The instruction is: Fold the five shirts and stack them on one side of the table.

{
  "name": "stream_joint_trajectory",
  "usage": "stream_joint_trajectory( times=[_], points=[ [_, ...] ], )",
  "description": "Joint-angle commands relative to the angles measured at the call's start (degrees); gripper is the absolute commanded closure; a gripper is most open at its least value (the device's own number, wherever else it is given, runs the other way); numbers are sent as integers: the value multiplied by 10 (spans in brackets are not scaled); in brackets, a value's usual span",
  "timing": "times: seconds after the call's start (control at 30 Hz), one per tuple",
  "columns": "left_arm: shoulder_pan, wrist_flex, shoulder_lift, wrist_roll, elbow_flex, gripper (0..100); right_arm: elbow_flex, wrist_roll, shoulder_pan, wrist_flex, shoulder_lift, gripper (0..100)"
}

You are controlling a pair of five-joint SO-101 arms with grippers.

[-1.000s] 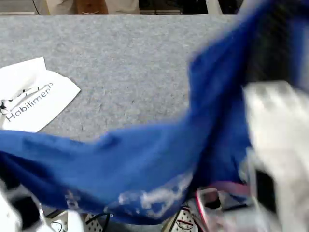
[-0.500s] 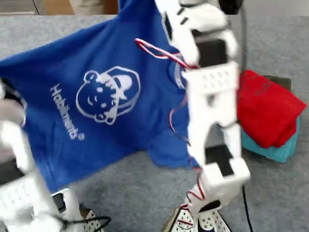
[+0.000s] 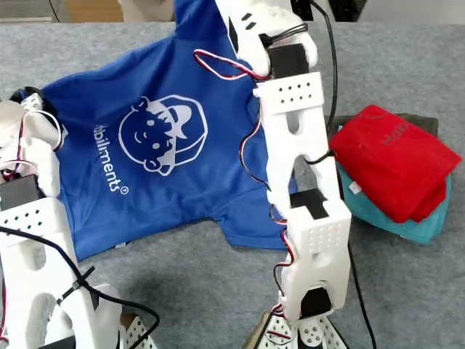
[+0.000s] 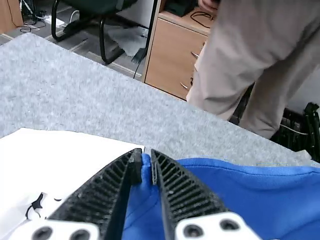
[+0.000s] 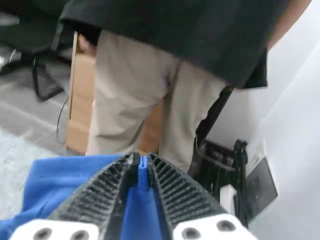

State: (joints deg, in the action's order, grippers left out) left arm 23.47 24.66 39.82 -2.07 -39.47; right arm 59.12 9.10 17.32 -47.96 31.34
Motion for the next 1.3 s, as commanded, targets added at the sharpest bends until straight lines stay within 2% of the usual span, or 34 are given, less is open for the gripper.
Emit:
stream_joint_trajectory(
  times=[0.0,0.13,0.3,0.43,0.53,0.7,0.87,1.1,1.27],
  points=[
    [-3,44,0,8,29,981,61,-4,-7,-98,-3,995],
    [-4,107,0,40,27,981,92,7,-20,-200,-6,995],
    [1,163,0,41,28,981,150,85,-18,-367,-6,995],
    [-7,243,8,98,50,981,206,142,-25,-467,-6,995],
    [-13,284,35,101,55,981,244,171,-25,-543,-4,995],
    [-15,332,87,101,45,981,232,173,-45,-545,-10,995],
    [-11,334,128,103,-4,981,120,174,-43,-545,-76,995],
    [-11,333,147,124,-56,981,-189,190,-16,-537,-226,995],
    [-11,333,147,125,-84,981,-371,189,-41,-468,-305,995]
  ],
)
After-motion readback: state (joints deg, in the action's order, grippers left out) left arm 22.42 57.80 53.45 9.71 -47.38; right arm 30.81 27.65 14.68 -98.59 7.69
